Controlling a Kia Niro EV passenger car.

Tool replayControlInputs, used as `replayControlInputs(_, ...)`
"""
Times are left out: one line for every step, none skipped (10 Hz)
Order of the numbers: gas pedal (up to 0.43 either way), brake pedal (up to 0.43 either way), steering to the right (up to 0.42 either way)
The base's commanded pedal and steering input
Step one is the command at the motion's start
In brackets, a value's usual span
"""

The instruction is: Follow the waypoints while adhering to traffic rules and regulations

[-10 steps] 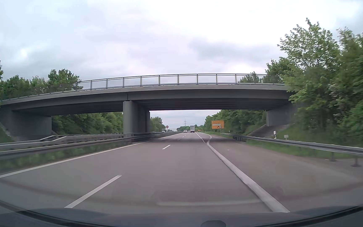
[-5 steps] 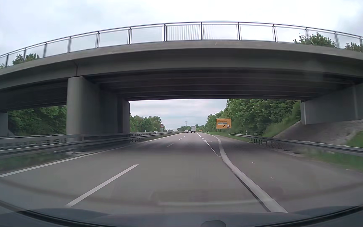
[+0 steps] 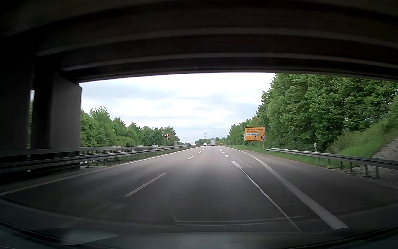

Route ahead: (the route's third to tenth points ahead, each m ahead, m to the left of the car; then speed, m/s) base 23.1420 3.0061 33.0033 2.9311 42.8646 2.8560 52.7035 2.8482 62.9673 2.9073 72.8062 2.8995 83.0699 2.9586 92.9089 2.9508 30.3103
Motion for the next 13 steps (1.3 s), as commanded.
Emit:
replayControlInputs(0.150, 0.000, -0.003)
replayControlInputs(0.150, 0.000, -0.003)
replayControlInputs(0.150, 0.000, -0.003)
replayControlInputs(0.150, 0.000, -0.003)
replayControlInputs(0.150, 0.000, -0.003)
replayControlInputs(0.150, 0.000, -0.003)
replayControlInputs(0.150, 0.000, -0.003)
replayControlInputs(0.150, 0.000, -0.003)
replayControlInputs(0.150, 0.000, -0.002)
replayControlInputs(0.150, 0.000, -0.001)
replayControlInputs(0.138, 0.000, -0.001)
replayControlInputs(0.138, 0.000, -0.001)
replayControlInputs(0.138, 0.000, 0.000)
